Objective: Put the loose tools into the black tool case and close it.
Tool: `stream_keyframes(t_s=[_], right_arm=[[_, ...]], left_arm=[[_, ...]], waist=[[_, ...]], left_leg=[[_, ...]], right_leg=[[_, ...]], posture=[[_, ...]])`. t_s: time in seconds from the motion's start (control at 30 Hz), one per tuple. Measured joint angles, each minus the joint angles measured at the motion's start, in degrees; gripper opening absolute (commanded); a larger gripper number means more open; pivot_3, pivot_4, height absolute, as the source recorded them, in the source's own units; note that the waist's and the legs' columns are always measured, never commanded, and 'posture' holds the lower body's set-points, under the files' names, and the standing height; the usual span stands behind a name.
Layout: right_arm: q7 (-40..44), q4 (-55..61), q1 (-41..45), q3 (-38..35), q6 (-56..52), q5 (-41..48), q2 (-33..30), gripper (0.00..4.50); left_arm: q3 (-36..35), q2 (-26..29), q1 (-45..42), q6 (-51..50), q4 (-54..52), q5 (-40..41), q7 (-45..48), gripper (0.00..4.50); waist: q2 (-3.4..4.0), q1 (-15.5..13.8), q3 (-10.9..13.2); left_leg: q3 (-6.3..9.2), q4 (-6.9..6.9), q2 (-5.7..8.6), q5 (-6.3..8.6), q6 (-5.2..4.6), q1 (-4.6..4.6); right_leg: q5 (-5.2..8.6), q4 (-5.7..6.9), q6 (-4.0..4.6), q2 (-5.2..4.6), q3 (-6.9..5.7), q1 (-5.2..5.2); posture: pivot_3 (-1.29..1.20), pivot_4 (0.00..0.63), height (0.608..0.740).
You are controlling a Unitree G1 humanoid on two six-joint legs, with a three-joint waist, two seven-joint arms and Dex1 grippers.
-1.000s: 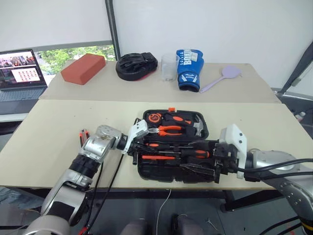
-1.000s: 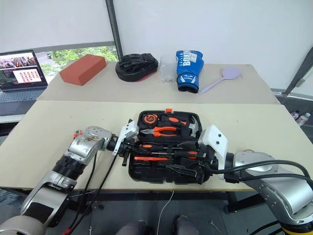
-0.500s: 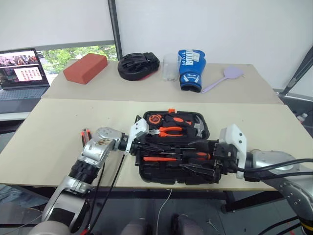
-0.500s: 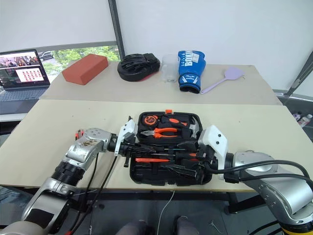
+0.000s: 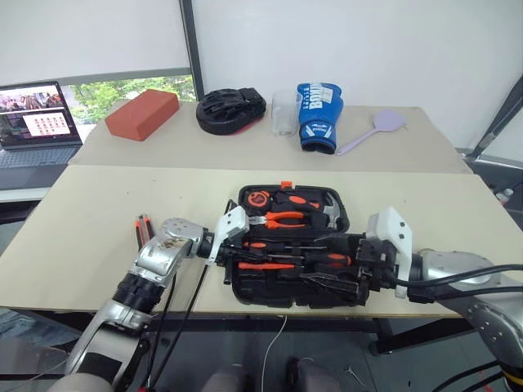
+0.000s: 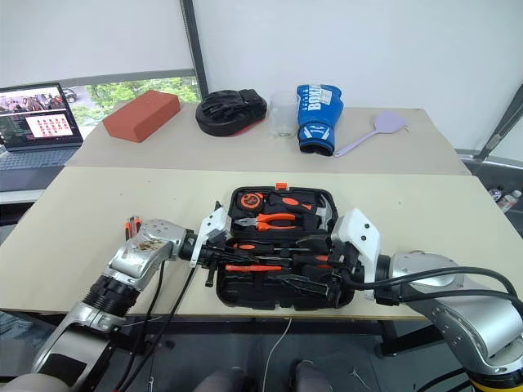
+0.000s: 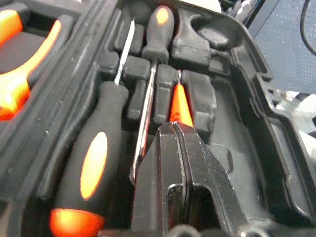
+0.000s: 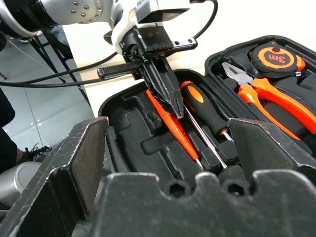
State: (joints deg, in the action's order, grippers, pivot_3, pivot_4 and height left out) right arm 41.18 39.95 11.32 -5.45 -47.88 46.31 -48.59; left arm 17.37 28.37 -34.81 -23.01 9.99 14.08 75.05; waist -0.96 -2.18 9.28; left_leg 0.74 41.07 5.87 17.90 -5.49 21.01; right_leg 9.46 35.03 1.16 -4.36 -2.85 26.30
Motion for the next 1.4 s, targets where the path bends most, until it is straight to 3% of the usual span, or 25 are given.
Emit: stream_keyframes(t_s=[0.3,0.7,0.8,0.93,1.13,1.3,1.4], right_arm=[[0.03,0.00,-0.05,0.02,0.00,-0.01,0.00,4.50],[0.90,-0.44,0.86,0.96,0.08,-0.48,0.04,4.50],[1.64,-2.90,4.68,2.29,0.75,-1.19,0.90,4.50],[2.95,-7.94,11.40,3.45,1.11,-1.20,2.75,4.50],[10.04,-15.66,18.93,8.57,4.98,-4.76,4.86,4.50],[15.30,-19.07,22.01,11.65,7.47,-6.66,6.64,4.50],[17.62,-20.48,23.22,12.22,7.85,-7.11,7.34,4.50]], left_arm=[[1.01,0.14,1.68,10.04,0.37,-3.18,-1.90,0.05],[-1.85,-1.11,1.80,6.48,1.08,-2.29,-3.79,0.05],[-5.18,0.36,3.82,0.40,-3.13,0.68,-5.96,0.74],[-15.04,3.64,7.19,-10.90,-14.48,7.65,-11.97,2.27],[-36.56,4.56,29.42,-23.64,-34.30,13.48,-27.64,4.45],[-50.46,-0.01,41.94,-26.81,-42.71,14.57,-38.71,4.45],[-55.84,-3.29,44.69,-30.22,-44.55,15.64,-45.22,4.45]], waist=[[0.01,-0.22,-0.03],[0.00,-0.12,-0.03],[-0.01,0.36,-0.02],[-0.01,1.05,-0.01],[-0.01,1.92,-0.01],[0.00,0.95,0.00],[-0.02,0.32,0.00]], left_leg=[[-0.01,-0.02,0.00,0.02,0.02,-0.16],[-0.01,-0.04,0.00,0.02,-0.03,-0.12],[-0.03,-0.06,-0.01,0.02,-0.02,-0.09],[0.00,-0.13,-0.02,0.01,-0.02,-0.08],[0.13,-0.41,0.09,0.03,0.00,-0.34],[0.16,-0.37,0.18,0.27,0.44,-0.51],[0.17,-0.34,0.18,0.28,0.46,-0.53]], right_leg=[[0.00,0.00,0.00,-0.02,0.04,-0.16],[-0.01,0.00,-0.02,-0.01,0.03,-0.09],[-0.01,0.01,-0.01,0.03,0.05,-0.01],[0.00,0.02,0.00,0.05,0.05,0.03],[0.01,-0.07,0.01,0.19,0.23,0.04],[0.01,-0.09,-0.01,0.08,0.27,-0.19],[0.01,-0.06,-0.03,0.08,0.28,-0.23]], posture=[[0.00,0.150,0.740],[0.00,0.150,0.740],[0.00,0.150,0.740],[0.00,0.150,0.740],[0.00,0.150,0.740],[0.00,0.150,0.740],[0.00,0.150,0.740]])
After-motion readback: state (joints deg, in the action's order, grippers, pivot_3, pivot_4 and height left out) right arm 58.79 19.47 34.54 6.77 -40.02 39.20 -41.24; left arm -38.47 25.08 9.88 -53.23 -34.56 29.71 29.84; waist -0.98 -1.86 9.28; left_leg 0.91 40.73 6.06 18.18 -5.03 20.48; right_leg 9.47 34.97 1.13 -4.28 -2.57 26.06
